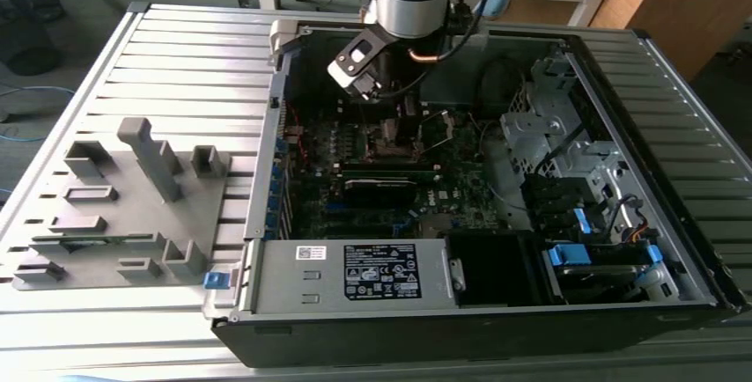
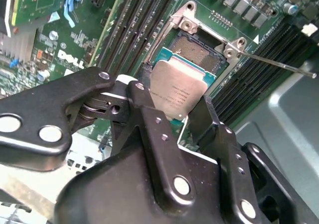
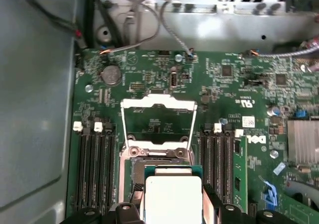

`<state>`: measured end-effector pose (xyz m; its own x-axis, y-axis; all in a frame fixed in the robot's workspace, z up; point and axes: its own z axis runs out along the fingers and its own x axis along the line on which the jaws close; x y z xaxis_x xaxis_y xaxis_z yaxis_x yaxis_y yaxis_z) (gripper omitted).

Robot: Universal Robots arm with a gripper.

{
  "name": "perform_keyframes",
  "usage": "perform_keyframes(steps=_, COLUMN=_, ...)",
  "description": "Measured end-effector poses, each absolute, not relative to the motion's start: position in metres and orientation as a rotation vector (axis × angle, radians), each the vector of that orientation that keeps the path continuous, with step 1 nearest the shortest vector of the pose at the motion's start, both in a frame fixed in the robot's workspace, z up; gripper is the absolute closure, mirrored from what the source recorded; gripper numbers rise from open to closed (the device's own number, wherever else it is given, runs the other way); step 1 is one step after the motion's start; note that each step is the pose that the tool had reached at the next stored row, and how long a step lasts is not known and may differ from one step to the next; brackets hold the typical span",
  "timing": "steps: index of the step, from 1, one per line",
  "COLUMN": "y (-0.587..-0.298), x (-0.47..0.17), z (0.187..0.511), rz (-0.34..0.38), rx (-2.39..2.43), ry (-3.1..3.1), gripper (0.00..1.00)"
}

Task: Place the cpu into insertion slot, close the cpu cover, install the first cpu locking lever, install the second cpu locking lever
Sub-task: 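Place the cpu into insertion slot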

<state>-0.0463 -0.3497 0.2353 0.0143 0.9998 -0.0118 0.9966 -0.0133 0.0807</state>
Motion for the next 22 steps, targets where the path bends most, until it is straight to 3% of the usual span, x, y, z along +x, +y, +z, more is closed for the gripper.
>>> perform_keyframes(steps=22, y=-0.3451, x=-0.0478, z=0.2308, rz=0.096, rx=2.252, ry=2.114, gripper=0.46)
